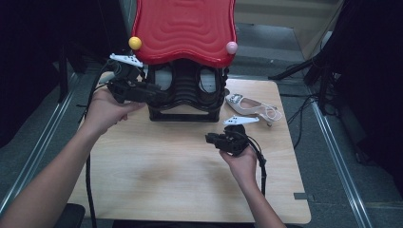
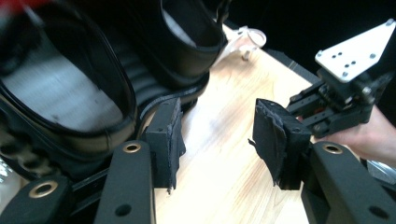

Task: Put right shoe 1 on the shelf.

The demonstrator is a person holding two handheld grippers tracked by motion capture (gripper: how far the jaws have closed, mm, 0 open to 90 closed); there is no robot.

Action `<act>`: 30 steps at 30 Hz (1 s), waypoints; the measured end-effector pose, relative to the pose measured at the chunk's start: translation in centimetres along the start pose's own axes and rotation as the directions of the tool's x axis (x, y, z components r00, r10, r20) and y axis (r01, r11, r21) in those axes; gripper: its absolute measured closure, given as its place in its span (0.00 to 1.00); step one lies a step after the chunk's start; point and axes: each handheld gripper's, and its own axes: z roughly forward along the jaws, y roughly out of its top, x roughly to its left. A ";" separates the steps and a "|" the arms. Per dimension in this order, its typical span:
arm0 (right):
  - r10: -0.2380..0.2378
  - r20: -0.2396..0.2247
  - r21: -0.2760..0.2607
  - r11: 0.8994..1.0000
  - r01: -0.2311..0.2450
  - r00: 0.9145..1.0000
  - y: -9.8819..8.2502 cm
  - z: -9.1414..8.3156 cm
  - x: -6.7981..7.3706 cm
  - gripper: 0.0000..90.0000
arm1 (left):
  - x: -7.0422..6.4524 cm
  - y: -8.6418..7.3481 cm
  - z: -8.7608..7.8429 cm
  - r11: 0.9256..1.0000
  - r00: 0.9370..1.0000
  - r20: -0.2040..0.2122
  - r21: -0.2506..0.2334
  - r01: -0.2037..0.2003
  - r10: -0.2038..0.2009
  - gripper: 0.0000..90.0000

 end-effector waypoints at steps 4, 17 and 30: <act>0.057 -0.018 -0.002 0.998 -0.057 0.998 -0.6 0.0 -0.5 0.90 | 0.2 -1.6 1.3 1.000 1.000 0.013 0.008 0.015 -0.015 0.59; 0.082 0.033 -0.025 0.996 -0.081 0.996 -1.4 -0.7 -1.0 0.76 | 1.4 -7.5 4.0 0.996 0.997 0.012 0.043 0.075 -0.076 0.60; -0.015 0.047 -0.024 1.000 0.016 0.999 -2.3 -1.7 -1.6 0.70 | 2.3 -11.6 4.2 0.993 0.995 0.004 0.072 0.096 -0.096 0.60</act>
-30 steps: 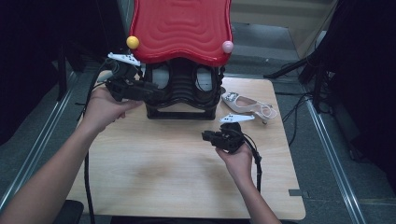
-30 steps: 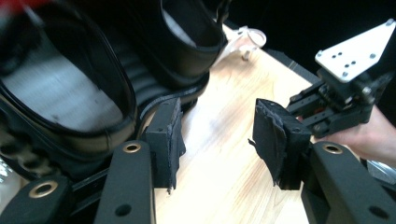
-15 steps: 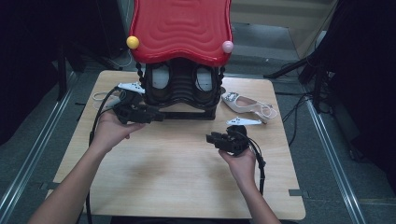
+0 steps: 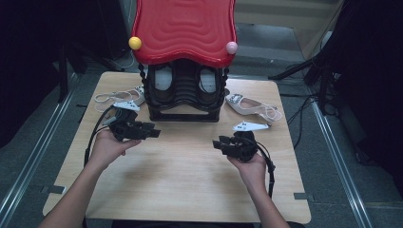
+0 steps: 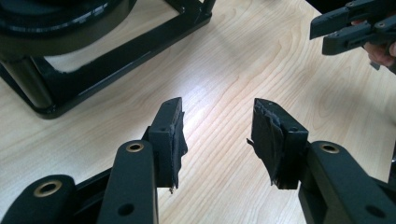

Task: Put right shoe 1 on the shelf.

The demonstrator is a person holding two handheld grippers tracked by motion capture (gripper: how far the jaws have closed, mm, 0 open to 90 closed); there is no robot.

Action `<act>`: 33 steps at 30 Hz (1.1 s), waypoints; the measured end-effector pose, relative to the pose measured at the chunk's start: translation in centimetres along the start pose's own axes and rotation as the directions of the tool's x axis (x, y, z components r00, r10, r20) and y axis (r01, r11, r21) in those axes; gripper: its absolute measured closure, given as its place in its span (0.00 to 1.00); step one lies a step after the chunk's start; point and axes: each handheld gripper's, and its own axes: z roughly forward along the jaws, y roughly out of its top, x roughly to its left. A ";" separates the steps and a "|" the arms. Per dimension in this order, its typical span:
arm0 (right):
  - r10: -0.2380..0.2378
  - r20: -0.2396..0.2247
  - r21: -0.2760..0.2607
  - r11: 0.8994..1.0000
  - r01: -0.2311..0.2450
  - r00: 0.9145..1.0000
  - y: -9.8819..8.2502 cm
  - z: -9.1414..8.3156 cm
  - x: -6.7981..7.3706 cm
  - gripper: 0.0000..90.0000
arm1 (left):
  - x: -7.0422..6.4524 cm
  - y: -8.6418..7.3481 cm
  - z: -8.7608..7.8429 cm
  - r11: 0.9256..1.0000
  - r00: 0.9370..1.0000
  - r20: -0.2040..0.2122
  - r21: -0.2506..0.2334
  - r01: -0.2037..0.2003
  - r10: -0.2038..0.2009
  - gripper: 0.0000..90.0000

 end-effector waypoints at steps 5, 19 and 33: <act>-0.016 -0.009 0.000 1.000 0.016 1.000 -1.0 -0.2 -0.5 0.61 | 0.5 -0.8 0.1 1.000 1.000 -0.004 0.008 0.006 -0.006 0.61; 0.092 0.045 0.016 0.996 -0.093 0.995 -0.6 -0.2 -0.8 0.58 | 2.4 -2.9 -1.7 1.000 1.000 -0.015 -0.003 -0.017 0.017 0.96; 0.085 0.043 0.005 0.996 -0.086 0.995 -0.1 -0.2 -1.5 0.64 | 5.9 -4.7 -3.8 0.998 0.996 -0.069 -0.050 0.044 -0.048 1.00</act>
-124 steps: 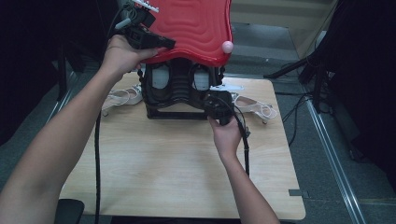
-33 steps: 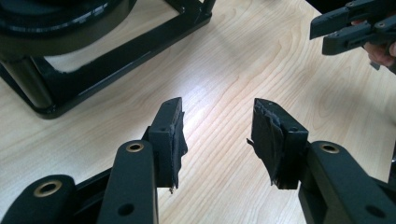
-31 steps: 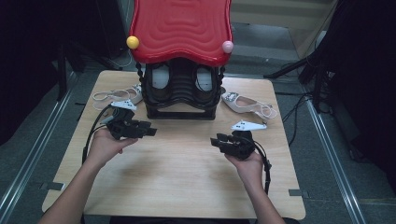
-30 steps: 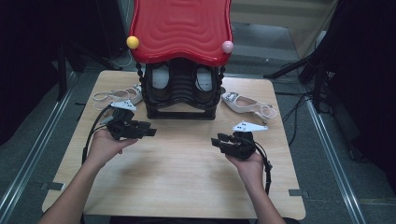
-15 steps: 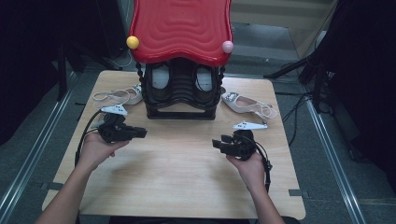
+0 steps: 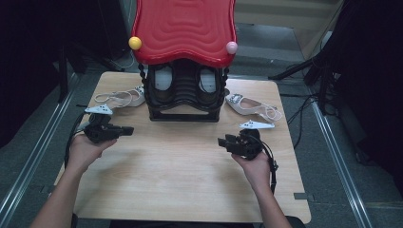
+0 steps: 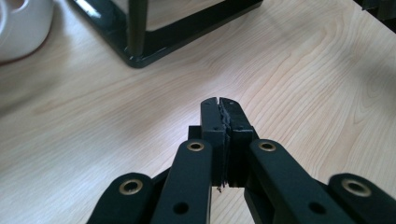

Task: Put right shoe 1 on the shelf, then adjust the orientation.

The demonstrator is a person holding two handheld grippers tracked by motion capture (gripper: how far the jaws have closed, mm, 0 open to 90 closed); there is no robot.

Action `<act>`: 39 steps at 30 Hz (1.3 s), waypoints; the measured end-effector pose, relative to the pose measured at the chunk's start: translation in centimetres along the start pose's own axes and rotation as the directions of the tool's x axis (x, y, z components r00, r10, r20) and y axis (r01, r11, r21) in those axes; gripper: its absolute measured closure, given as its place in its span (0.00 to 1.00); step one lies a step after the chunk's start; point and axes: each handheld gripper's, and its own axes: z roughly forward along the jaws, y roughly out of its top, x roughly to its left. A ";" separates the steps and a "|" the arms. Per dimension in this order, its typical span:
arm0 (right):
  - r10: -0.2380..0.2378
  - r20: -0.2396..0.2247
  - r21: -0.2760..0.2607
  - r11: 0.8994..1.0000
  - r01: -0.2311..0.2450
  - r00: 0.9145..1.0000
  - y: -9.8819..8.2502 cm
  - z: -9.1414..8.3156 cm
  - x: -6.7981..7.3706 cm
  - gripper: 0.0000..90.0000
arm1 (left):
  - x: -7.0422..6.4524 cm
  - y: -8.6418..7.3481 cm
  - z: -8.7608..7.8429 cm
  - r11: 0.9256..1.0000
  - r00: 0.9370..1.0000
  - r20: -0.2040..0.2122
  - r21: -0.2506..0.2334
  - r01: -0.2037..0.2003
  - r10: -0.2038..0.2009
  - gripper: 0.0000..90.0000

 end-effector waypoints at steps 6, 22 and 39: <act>-0.013 0.001 0.021 1.000 0.013 1.000 -0.1 0.5 0.2 0.63 | 1.5 -0.5 -1.0 0.999 0.999 -0.033 -0.016 0.028 -0.029 1.00; -0.044 0.023 0.020 0.999 0.043 0.999 -0.2 0.9 0.5 0.62 | 6.9 -1.6 -1.2 0.995 0.986 -0.134 -0.014 0.102 -0.103 1.00; -0.043 0.047 0.027 0.999 0.042 0.998 -0.4 1.1 0.3 0.59 | 12.2 -2.7 -1.3 0.980 0.960 -0.202 -0.032 0.194 -0.197 1.00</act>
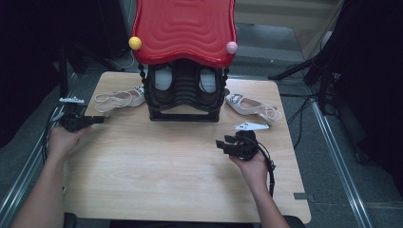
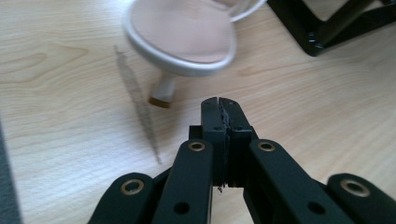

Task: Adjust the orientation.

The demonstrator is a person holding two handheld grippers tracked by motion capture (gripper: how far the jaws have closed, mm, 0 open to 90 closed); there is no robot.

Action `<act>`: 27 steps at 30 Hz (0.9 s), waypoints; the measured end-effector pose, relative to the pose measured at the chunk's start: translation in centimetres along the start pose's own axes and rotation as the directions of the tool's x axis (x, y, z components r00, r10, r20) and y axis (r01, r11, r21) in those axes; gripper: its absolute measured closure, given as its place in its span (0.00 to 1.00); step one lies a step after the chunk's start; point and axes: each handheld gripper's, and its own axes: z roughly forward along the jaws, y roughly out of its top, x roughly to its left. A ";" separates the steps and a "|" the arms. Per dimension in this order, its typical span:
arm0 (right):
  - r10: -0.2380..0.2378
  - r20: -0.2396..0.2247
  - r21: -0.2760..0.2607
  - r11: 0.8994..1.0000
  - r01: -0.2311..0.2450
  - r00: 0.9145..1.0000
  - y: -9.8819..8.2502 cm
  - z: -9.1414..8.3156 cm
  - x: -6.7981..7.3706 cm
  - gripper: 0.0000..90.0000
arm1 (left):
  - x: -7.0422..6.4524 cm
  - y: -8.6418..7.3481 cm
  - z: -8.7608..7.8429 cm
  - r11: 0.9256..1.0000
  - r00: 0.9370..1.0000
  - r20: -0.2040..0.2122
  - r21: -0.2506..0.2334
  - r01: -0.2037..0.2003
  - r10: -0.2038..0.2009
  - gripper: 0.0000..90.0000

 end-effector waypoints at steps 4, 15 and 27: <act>-0.007 0.001 -0.001 1.000 0.007 1.000 -0.1 -0.1 0.1 0.60 | 0.6 0.3 0.6 1.000 1.000 -0.014 0.006 0.018 -0.018 1.00; -0.011 0.015 -0.002 1.000 0.011 1.000 -0.9 -0.8 0.1 0.59 | 1.9 0.5 1.8 0.999 0.998 -0.057 0.004 0.037 -0.037 1.00; 0.024 0.026 -0.017 1.000 -0.024 0.999 -1.6 -1.7 -0.4 0.59 | 2.5 0.9 2.7 0.999 0.996 -0.076 0.003 0.041 -0.041 1.00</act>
